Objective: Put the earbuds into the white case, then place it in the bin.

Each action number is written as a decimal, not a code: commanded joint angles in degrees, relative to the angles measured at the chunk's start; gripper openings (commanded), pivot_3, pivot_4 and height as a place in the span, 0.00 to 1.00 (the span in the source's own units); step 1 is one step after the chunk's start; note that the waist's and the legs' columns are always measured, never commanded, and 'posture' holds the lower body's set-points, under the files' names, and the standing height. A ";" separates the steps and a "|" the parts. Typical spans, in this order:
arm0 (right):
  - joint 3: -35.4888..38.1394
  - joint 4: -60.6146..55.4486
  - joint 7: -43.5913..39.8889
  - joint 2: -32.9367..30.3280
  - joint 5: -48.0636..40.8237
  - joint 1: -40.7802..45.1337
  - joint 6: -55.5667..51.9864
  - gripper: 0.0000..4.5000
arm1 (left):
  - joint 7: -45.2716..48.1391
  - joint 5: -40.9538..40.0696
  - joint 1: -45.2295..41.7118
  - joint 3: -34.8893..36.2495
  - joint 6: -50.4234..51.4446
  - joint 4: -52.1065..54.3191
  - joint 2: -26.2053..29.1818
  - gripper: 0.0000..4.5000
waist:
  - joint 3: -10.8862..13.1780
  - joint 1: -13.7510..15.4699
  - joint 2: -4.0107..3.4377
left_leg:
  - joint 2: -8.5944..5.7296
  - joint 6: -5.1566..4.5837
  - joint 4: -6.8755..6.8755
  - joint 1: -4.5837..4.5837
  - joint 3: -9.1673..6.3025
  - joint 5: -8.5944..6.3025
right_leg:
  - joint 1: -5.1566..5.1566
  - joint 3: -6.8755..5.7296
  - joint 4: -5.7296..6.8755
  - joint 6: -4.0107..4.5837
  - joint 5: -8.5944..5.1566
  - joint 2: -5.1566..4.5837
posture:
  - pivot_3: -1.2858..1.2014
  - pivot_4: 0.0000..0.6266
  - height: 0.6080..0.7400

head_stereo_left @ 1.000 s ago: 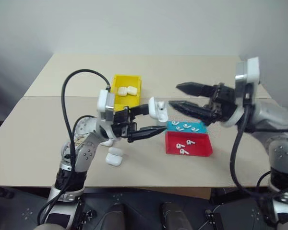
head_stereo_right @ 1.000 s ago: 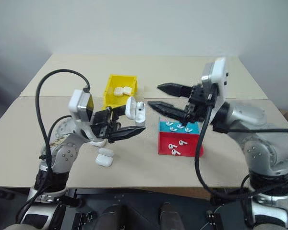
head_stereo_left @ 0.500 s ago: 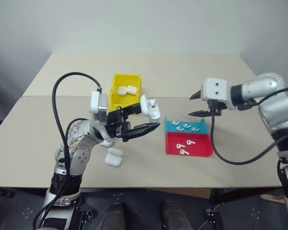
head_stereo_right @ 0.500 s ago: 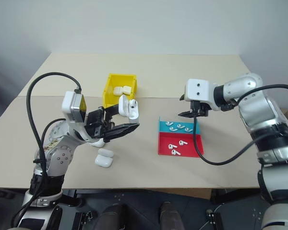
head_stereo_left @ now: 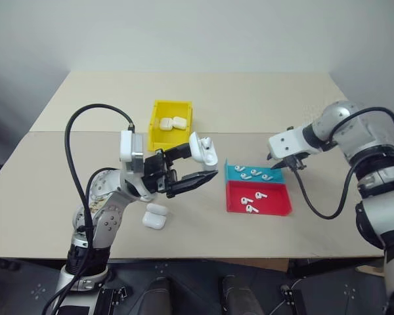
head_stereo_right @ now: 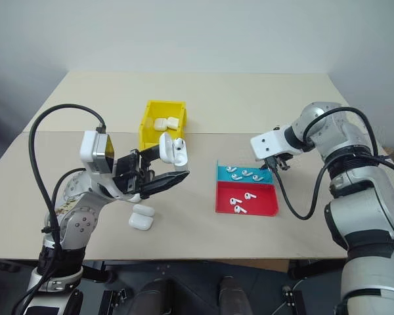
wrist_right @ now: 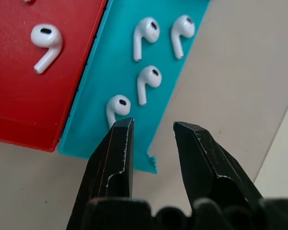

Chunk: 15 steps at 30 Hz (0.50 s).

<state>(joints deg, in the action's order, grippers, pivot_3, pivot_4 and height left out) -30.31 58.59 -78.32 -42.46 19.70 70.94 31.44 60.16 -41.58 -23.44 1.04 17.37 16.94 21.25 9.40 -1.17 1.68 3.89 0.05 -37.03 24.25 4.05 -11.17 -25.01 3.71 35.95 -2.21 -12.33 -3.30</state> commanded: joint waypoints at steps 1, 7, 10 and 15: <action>0.16 2.45 1.87 0.82 2.43 2.34 3.24 0.38 | -0.27 -0.07 0.23 0.03 -1.35 2.34 -0.08 0.62 | 0.00 -0.09 0.00 | 0.01 0.00 0.00 -0.02 0.00 0.00 | 0.00 0.00 0.02 0.00 0.00 0.01 | 0.52 0.24 1.00; -1.02 5.47 4.69 3.10 6.51 3.26 6.08 0.38 | -0.64 -0.31 0.38 0.28 -1.05 2.94 0.29 0.62 | 0.00 -0.26 -0.01 | 0.01 0.04 0.00 -0.04 0.00 0.02 | 0.00 0.01 0.07 0.01 0.00 0.01 | 0.52 0.24 1.00; -1.45 6.91 5.23 4.20 7.93 3.32 6.89 0.38 | -1.16 -0.27 0.69 0.39 -0.96 3.48 0.49 0.62 | 0.00 -0.35 -0.01 | 0.01 0.04 0.00 -0.04 0.00 0.03 | 0.00 0.01 0.08 0.01 0.00 0.01 | 0.52 0.24 1.00; -1.77 9.29 4.92 5.36 9.36 3.88 7.12 0.38 | -2.53 -0.42 1.58 0.66 -0.57 4.89 0.76 0.62 | 0.00 -0.63 -0.01 | 0.01 0.06 0.00 -0.05 -0.01 0.04 | 0.01 0.01 0.10 0.01 0.00 0.01 | 0.52 0.24 1.00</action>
<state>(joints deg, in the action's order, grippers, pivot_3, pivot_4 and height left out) -32.87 67.43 -72.65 -37.18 29.22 73.21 38.11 58.35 -41.61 -21.87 1.07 17.40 19.50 21.90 9.40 -1.80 1.67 3.89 0.11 -37.02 24.21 4.04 -11.13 -25.01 3.71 36.05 -2.20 -12.32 -3.29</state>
